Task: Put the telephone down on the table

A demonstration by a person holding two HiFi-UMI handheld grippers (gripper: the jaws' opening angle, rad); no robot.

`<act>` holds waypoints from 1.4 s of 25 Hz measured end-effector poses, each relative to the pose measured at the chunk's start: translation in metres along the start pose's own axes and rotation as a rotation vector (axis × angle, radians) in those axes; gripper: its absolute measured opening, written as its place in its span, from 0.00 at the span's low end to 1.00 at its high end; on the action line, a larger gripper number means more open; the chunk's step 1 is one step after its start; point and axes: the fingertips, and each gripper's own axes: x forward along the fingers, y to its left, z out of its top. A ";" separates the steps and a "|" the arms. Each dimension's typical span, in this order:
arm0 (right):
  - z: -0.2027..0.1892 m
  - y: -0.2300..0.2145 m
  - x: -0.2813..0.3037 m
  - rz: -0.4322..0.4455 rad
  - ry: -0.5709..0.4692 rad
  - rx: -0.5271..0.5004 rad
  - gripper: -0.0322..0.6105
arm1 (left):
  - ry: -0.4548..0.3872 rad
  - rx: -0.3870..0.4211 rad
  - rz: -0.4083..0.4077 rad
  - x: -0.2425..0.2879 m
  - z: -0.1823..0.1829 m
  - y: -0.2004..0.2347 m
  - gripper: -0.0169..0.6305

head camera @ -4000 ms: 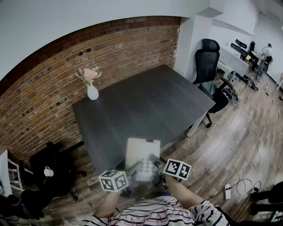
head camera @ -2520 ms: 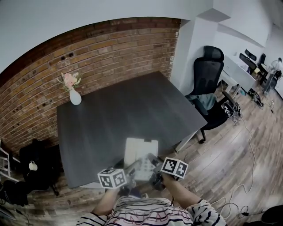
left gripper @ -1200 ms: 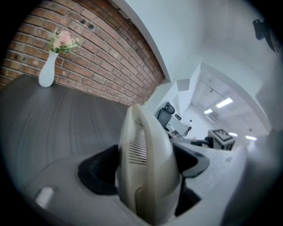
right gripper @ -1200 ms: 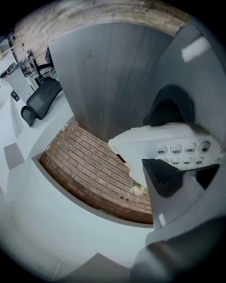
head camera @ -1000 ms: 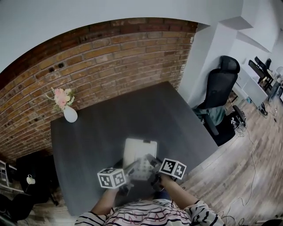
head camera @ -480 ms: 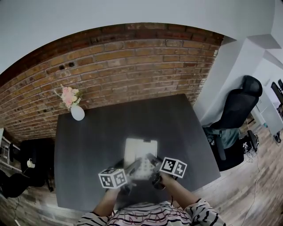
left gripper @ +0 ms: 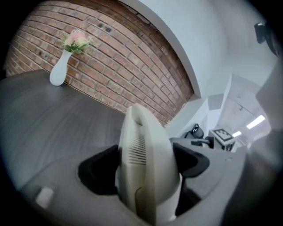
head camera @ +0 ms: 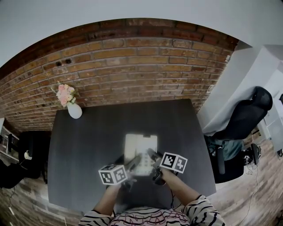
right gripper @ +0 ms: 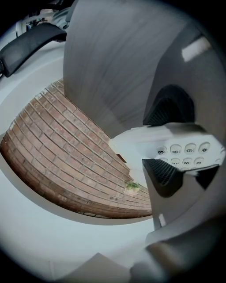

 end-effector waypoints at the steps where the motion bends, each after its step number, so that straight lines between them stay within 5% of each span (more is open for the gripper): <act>1: 0.005 -0.004 0.004 0.000 0.005 -0.003 0.40 | -0.002 -0.005 0.002 0.007 0.001 0.002 0.62; 35: 0.165 -0.083 0.201 0.006 0.052 -0.129 0.40 | -0.020 -0.024 0.067 0.228 0.079 0.114 0.62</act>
